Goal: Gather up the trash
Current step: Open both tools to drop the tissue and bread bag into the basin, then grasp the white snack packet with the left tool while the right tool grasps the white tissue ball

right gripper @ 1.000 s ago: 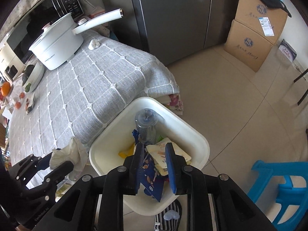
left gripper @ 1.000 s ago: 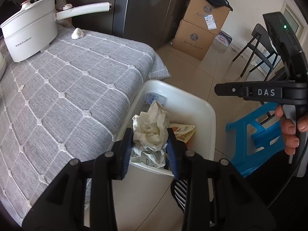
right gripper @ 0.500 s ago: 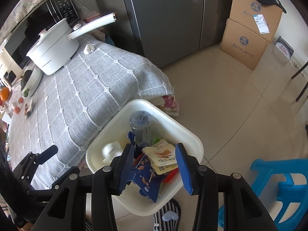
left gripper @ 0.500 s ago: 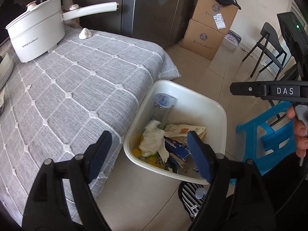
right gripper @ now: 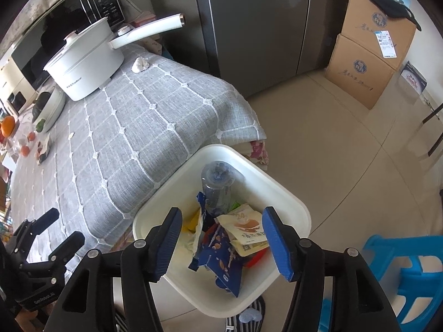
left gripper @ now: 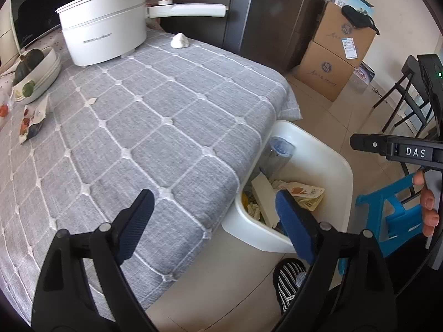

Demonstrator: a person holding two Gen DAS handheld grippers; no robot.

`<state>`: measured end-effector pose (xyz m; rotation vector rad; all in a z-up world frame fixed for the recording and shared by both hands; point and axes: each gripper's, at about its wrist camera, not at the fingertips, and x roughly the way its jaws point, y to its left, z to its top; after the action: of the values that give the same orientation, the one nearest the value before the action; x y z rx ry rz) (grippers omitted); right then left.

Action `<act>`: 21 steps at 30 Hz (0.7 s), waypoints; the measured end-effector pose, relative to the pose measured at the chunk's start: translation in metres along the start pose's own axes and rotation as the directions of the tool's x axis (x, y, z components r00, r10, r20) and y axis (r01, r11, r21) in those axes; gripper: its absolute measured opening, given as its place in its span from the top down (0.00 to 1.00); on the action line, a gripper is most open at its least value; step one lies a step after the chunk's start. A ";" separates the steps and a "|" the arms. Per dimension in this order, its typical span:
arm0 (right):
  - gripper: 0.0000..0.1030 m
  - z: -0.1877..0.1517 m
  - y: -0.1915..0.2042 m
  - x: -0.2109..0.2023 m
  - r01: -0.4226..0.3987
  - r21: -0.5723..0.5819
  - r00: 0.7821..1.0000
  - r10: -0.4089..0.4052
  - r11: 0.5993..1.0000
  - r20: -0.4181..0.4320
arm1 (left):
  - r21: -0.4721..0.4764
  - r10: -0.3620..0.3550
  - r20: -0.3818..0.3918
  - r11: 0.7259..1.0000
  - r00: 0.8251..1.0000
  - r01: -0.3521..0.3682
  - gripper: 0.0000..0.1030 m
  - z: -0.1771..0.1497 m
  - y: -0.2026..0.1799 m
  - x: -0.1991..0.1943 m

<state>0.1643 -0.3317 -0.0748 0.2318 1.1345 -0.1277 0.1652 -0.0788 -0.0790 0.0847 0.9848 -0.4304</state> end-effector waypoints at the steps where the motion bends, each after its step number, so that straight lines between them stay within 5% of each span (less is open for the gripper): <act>1: 0.33 0.000 0.005 0.002 -0.003 -0.004 1.000 0.003 1.000 0.001 | -0.013 0.011 0.002 1.000 1.000 -0.011 0.11 -0.001 0.006 -0.002; 9: 0.21 0.008 0.054 0.019 -0.040 -0.076 0.999 0.041 0.996 0.012 | -0.140 0.106 0.031 0.985 0.994 -0.101 0.05 -0.006 0.061 -0.024; 21: 0.18 0.033 0.119 0.036 -0.124 -0.168 0.991 0.130 0.978 0.021 | -0.335 0.256 0.104 0.919 0.961 -0.208 0.03 0.014 0.182 -0.060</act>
<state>0.2347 -0.2244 -0.0804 0.1525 1.0895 0.0764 0.2183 0.1024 -0.0446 -0.1223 0.8760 -0.0517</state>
